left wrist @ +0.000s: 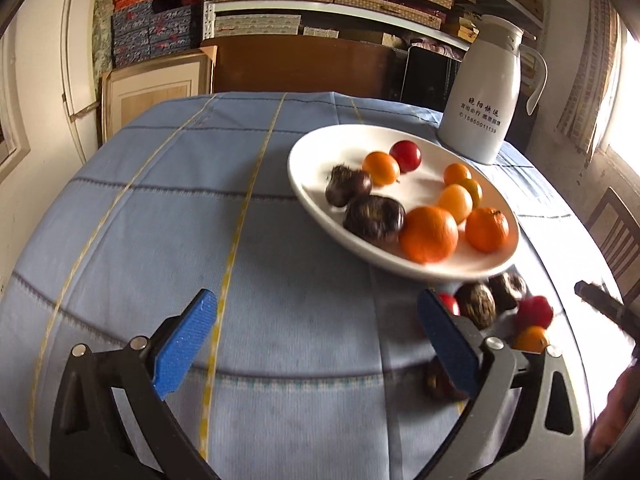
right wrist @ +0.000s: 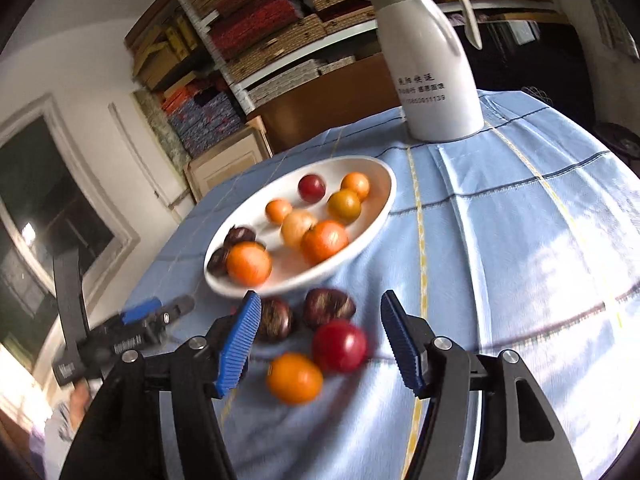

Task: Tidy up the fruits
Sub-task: 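Grasp a wrinkled passion fruit with the left tool while the right tool grasps an orange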

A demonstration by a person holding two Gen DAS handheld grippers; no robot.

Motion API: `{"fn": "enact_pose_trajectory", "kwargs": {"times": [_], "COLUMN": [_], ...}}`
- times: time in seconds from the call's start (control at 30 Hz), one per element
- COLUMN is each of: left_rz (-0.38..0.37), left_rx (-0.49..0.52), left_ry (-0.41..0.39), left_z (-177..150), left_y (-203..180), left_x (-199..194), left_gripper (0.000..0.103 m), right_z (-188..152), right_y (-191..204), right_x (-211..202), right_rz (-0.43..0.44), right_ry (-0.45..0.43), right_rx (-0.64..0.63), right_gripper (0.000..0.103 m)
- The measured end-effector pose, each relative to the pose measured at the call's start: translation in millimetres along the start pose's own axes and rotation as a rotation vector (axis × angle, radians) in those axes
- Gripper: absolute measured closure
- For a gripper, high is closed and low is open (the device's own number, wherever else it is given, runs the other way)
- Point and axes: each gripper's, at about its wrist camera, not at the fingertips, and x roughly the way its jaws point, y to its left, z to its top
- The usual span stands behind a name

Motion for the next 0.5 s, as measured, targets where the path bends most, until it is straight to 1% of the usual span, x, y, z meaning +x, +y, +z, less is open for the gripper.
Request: {"fn": "enact_pose_trajectory", "kwargs": {"times": [0.07, 0.13, 0.2, 0.27, 0.37, 0.5], "left_rz": [-0.010, -0.019, -0.022, -0.017, -0.003, 0.000], "left_rx": [-0.006, -0.002, 0.009, 0.020, 0.031, 0.041], "left_ry": [0.017, 0.023, 0.021, 0.017, 0.016, 0.032], "left_z": [-9, -16, -23, -26, -29, -30], "left_y": [1, -2, -3, -5, -8, -10], "left_x": [-5, -10, -16, -20, -21, -18], "left_gripper": [0.005, 0.005, 0.005, 0.005, 0.005, 0.005], "right_z": [-13, -15, -16, -17, -20, -23], "right_y": [10, 17, 18, 17, 23, 29], "right_x": [-2, -5, -4, -1, 3, 10], "right_rz": [-0.004, 0.017, 0.011, 0.005, 0.001, -0.011], "right_ry": [0.027, 0.027, 0.030, 0.054, 0.082, 0.117], "right_rx": [-0.057, -0.089, -0.095, -0.092, -0.109, -0.137], "right_gripper": [0.040, 0.040, 0.040, 0.040, 0.046, 0.049]}}
